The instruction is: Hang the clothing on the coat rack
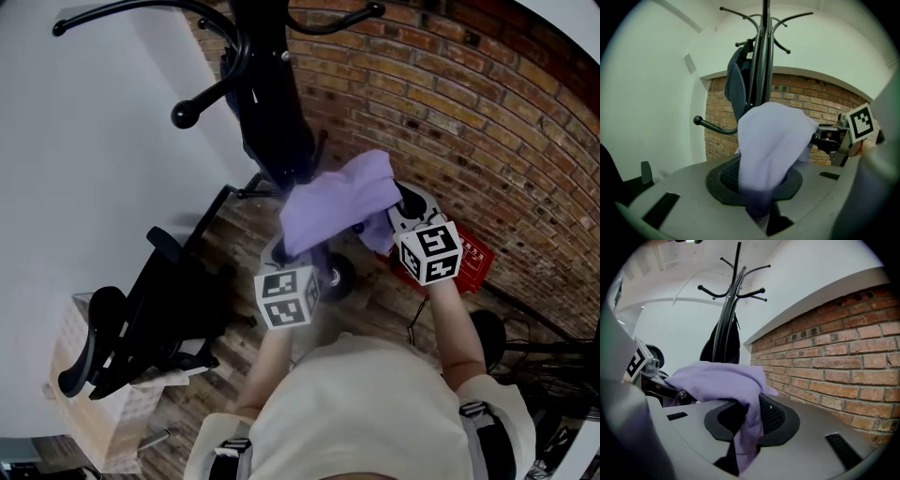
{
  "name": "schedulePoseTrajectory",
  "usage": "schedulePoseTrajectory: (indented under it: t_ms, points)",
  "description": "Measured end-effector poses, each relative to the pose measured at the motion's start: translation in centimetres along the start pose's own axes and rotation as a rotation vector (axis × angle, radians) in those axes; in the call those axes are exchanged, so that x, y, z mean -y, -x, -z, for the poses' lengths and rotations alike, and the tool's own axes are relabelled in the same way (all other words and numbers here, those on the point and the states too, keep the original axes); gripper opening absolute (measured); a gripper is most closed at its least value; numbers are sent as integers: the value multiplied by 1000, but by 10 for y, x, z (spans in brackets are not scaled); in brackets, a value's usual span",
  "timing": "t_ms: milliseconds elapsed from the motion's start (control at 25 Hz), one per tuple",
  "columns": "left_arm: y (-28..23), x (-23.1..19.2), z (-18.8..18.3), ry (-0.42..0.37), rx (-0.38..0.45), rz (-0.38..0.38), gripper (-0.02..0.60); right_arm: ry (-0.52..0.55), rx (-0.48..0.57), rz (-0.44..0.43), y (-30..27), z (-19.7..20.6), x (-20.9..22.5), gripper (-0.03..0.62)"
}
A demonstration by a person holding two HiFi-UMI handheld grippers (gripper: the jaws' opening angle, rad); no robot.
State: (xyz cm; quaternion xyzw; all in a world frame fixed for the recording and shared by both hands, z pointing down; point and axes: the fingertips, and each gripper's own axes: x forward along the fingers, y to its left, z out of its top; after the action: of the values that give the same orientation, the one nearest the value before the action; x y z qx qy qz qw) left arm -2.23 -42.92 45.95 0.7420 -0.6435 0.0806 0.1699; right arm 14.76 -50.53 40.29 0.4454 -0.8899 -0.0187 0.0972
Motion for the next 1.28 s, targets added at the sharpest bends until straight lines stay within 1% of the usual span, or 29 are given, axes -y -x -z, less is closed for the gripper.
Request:
schedulePoseTrajectory:
  t_ms: [160, 440, 640, 760, 920, 1000, 1120, 1280]
  points:
    - [-7, -4, 24, 33, -53, -14, 67, -27, -43, -23, -8, 23, -5, 63]
    - [-21, 0, 46, 51, -75, 10, 69, -66, -89, -61, -19, 52, -18, 63]
    - [-31, 14, 69, 51, -100, 71, 76, -87, -134, -101, -20, 73, -36, 64]
    - [-35, 26, 78, 74, -109, 119, 81, -90, -160, -141, -18, 88, -54, 66]
    - [-43, 39, 88, 102, -112, 183, 91, -110, -156, -168, -15, 99, -77, 66]
    - [-45, 44, 91, 102, -101, 202, 91, -129, -145, -177, -14, 102, -86, 66]
    - [-44, 49, 95, 128, -85, 227, 91, -141, -125, -191, -11, 103, -99, 67]
    - [-39, 52, 96, 149, -79, 230, 91, -171, -116, -184, -5, 105, -104, 69]
